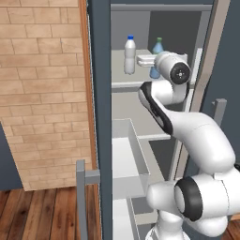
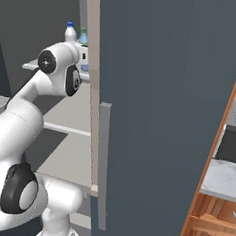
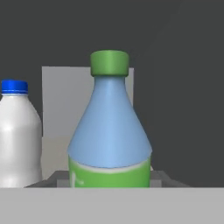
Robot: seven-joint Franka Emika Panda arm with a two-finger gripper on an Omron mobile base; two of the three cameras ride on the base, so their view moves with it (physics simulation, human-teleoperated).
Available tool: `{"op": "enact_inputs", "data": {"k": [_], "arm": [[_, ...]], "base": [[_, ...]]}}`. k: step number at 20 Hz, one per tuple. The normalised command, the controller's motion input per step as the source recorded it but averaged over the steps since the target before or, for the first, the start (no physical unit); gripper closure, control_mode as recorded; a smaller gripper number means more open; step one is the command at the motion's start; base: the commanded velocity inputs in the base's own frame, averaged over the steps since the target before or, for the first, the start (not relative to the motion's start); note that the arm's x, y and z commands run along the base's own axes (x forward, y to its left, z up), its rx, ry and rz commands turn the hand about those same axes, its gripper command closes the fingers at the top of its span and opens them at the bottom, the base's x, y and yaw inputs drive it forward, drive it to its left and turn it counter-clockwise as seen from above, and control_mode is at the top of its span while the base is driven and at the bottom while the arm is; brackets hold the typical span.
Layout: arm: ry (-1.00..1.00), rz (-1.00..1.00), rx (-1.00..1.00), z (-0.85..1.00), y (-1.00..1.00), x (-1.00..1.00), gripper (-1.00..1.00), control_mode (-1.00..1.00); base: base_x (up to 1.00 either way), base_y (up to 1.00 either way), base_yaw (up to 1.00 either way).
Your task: Take the bottled waters from the counter and place them in the freezer to freeze. Close the freezer door after placing the bottles.
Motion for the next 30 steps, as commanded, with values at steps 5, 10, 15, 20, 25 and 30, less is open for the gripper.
{"op": "enact_inputs", "data": {"k": [5,10,15,20,25,30], "arm": [[0.00,0.00,-0.01,-0.04,0.00,0.28,1.00,-1.00],[0.00,0.00,0.00,-0.17,0.00,0.16,1.00,-1.00],[0.00,0.00,0.00,-0.43,0.00,0.02,1.00,-1.00],[0.00,0.00,0.00,-0.44,0.00,0.00,1.00,-1.00],[0.00,0.00,0.00,-0.30,0.00,0.00,1.00,-1.00],[0.00,0.00,0.00,0.00,0.00,0.00,-1.00,-1.00]], "base": [[0.00,0.00,0.00],[0.00,0.00,0.00],[0.00,0.00,0.00],[0.00,0.00,0.00],[0.00,0.00,0.00],[0.00,0.00,0.00]]}}
